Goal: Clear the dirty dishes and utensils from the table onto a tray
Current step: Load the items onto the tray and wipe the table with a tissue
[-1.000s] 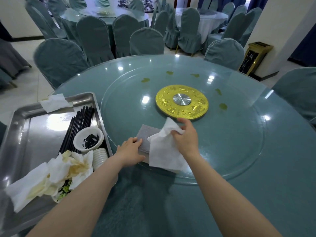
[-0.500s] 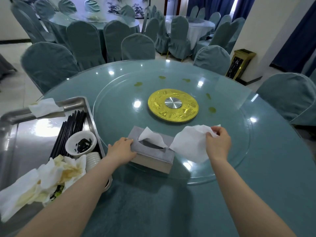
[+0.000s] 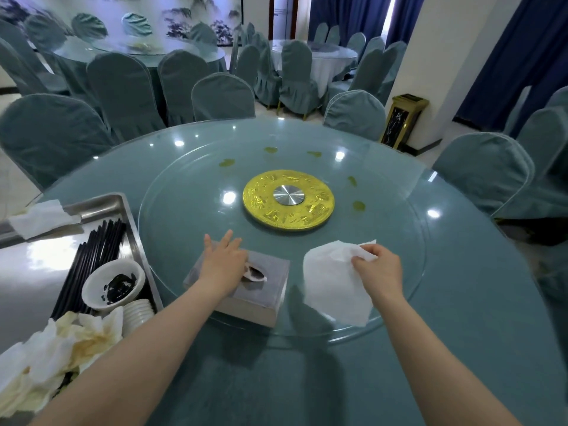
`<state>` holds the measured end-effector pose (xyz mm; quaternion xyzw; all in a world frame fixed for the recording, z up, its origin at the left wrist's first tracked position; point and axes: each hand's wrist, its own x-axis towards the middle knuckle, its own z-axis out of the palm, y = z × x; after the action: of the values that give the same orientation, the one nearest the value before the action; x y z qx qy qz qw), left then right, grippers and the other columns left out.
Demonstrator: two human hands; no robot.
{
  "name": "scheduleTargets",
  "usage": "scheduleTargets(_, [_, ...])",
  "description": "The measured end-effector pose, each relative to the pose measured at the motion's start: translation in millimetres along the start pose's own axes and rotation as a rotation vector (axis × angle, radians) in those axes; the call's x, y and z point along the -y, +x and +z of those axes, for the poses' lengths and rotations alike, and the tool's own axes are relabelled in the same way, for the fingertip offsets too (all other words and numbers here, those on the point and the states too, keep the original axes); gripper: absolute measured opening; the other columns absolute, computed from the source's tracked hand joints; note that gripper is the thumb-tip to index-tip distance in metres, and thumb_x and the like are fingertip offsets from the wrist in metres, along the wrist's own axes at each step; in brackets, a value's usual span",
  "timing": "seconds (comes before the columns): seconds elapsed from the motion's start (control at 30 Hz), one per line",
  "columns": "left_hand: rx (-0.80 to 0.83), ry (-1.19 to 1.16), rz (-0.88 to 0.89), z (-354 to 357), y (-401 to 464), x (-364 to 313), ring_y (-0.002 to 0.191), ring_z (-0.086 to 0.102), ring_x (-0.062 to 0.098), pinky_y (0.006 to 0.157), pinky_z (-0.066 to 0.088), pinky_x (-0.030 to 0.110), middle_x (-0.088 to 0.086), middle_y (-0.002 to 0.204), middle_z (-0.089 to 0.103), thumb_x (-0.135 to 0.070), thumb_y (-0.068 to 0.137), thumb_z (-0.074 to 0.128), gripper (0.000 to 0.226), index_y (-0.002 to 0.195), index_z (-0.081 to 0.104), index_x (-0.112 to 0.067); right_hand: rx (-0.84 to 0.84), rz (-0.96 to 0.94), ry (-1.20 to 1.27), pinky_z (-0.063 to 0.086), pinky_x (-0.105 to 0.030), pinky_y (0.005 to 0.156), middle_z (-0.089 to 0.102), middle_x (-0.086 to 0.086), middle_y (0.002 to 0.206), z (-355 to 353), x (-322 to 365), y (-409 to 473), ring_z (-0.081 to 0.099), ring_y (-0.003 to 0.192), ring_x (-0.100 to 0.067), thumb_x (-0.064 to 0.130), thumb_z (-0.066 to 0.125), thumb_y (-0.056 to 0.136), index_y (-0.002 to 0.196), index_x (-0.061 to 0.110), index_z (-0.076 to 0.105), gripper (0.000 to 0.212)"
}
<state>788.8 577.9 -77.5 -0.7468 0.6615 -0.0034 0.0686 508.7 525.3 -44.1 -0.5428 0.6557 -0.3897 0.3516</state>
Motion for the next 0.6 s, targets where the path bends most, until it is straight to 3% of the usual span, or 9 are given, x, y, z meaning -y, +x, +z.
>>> scheduleTargets(0.07, [-0.126,-0.146,0.019,-4.5,-3.0,-0.3,0.147,0.014,0.016,0.114,0.003,0.058,-0.004,0.146,0.041,-0.029,0.098,0.046,0.022,0.115,0.061,-0.024,-0.015,-0.004,0.007,0.039,-0.019,0.054,0.064,0.011,0.078,-3.2,-1.3,0.8,0.058,0.073,-0.014,0.009,0.062,0.08,0.088,0.018,0.067,0.013])
scheduleTargets(0.13, [-0.297,-0.376,0.025,-16.5,-8.5,-2.8,0.136,0.037,0.019,0.114,0.013,0.05,-0.004,0.126,0.057,-0.028,0.096,0.052,0.017,0.103,0.065,-0.019,-0.013,-0.007,0.013,0.038,-0.017,0.058,0.061,0.007,0.094,-4.0,0.1,-0.4,0.056,0.081,-0.013,0.01,0.064,0.081,0.105,0.021,0.062,0.027])
scheduleTargets(0.2, [-0.362,-0.627,0.055,-37.9,-17.9,-9.0,0.109,0.057,0.022,0.097,0.035,0.034,-0.002,0.106,0.066,-0.024,0.092,0.06,0.013,0.095,0.068,-0.016,0.005,-0.017,0.037,0.039,-0.02,0.066,0.054,0.004,0.107,-2.3,6.4,-3.2,0.053,0.088,-0.013,0.011,0.068,0.081,0.127,0.024,0.052,0.05])
scheduleTargets(0.27, [-0.298,-0.768,0.128,-59.5,-30.8,-20.4,0.094,0.06,0.016,0.079,0.041,0.025,-0.003,0.097,0.068,-0.024,0.089,0.065,0.01,0.091,0.071,-0.017,0.06,-0.019,0.087,0.038,-0.023,0.079,0.051,0.004,0.111,1.4,15.8,-8.0,0.051,0.096,-0.014,0.012,0.072,0.08,0.139,0.024,0.044,0.066])
scheduleTargets(0.33, [-0.213,-0.833,0.235,-73.9,-43.3,-31.4,0.089,0.061,0.014,0.081,0.046,0.028,-0.005,0.092,0.068,-0.025,0.085,0.07,0.009,0.088,0.073,-0.017,0.132,-0.019,0.127,0.041,-0.023,0.075,0.055,0.005,0.109,5.1,25.0,-16.2,0.055,0.092,-0.014,0.014,0.074,0.078,0.131,0.027,0.054,0.058])
scheduleTargets(0.4, [-0.148,-0.84,0.339,-82.0,-53.6,-41.5,0.086,0.06,0.01,0.083,0.047,0.029,-0.011,0.088,0.063,-0.026,0.082,0.074,0.009,0.087,0.075,-0.019,0.2,-0.023,0.155,0.047,-0.022,0.062,0.067,0.004,0.096,6.3,32.2,-24.6,0.061,0.079,-0.013,0.014,0.076,0.075,0.095,0.031,0.072,0.026])
scheduleTargets(0.47, [-0.152,-0.857,0.389,-85.5,-60.4,-47.9,0.089,0.056,0.005,0.082,0.042,0.017,-0.016,0.093,0.056,-0.027,0.08,0.075,0.01,0.087,0.076,-0.019,0.296,-0.051,0.193,0.051,-0.025,0.06,0.072,0.001,0.08,6.7,38.3,-34.6,0.064,0.068,-0.013,0.011,0.076,0.074,0.071,0.029,0.074,0.018])
scheduleTargets(0.53, [-0.218,-0.876,0.371,-87.2,-65.6,-50.8,0.105,0.05,0.005,0.086,0.034,0.009,-0.012,0.11,0.055,-0.025,0.079,0.077,0.009,0.085,0.076,-0.018,0.438,-0.077,0.221,0.05,-0.024,0.056,0.072,0.002,0.072,6.4,43.3,-46.2,0.064,0.062,-0.01,0.013,0.078,0.073,0.071,0.025,0.076,0.012])
scheduleTargets(0.6, [-0.305,-0.851,0.322,-86.3,-69.9,-52.3,0.123,0.041,0.009,0.098,0.027,0.015,-0.007,0.131,0.051,-0.025,0.078,0.077,0.008,0.082,0.075,-0.018,0.573,-0.091,0.202,0.048,-0.024,0.056,0.071,0.002,0.071,5.3,48.1,-57.1,0.063,0.063,-0.009,0.025,0.079,0.069,0.078,0.018,0.075,0.012])
